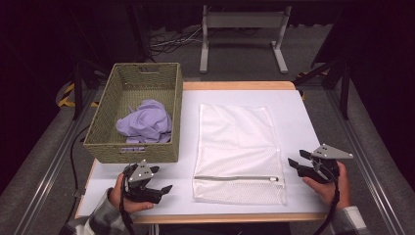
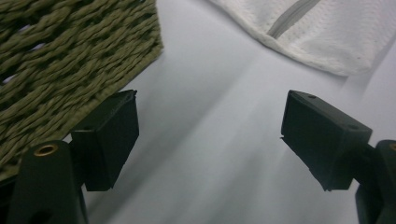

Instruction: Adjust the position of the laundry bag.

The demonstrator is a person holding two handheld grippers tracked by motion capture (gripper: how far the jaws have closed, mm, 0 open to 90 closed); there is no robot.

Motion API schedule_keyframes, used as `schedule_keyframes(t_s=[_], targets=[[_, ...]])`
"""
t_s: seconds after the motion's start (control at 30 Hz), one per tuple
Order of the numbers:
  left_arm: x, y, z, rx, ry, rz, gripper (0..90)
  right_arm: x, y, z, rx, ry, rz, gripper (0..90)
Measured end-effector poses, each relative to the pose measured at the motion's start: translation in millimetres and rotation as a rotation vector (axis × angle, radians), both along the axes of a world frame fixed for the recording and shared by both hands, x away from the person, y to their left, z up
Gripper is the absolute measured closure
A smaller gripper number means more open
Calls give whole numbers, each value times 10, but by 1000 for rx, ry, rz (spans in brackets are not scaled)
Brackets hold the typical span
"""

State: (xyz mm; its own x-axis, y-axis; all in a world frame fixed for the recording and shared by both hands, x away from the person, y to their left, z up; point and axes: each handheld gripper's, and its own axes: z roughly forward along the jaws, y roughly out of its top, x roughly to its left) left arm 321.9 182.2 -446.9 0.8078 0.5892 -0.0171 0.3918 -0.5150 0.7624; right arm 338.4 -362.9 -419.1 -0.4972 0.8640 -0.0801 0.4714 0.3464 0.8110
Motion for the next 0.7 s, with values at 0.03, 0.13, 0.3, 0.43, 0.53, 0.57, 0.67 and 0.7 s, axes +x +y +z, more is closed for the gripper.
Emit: schedule_keyframes(t_s=[0.03,0.13,0.3,0.43,0.53,0.57,0.67,0.7], targets=[[-1,-18,2,0,-3,-2,201,0,0,0,0,0,0,430],[6,-63,-16,0,12,19,236,14,47,-10,-22,12,6,391],[-3,-102,0,6,-5,8,254,36,106,-16,-28,15,12,383],[39,-217,16,-28,6,-10,265,49,122,-20,-24,12,13,386],[63,-376,15,-6,1,-25,249,74,124,-3,-15,0,-9,405],[69,-416,14,-4,6,-34,249,86,127,2,-17,-2,-11,413],[86,-570,-1,17,11,-48,250,154,155,14,-11,-2,-7,446],[88,-604,-5,34,8,-37,251,183,174,16,-18,4,-3,450]])
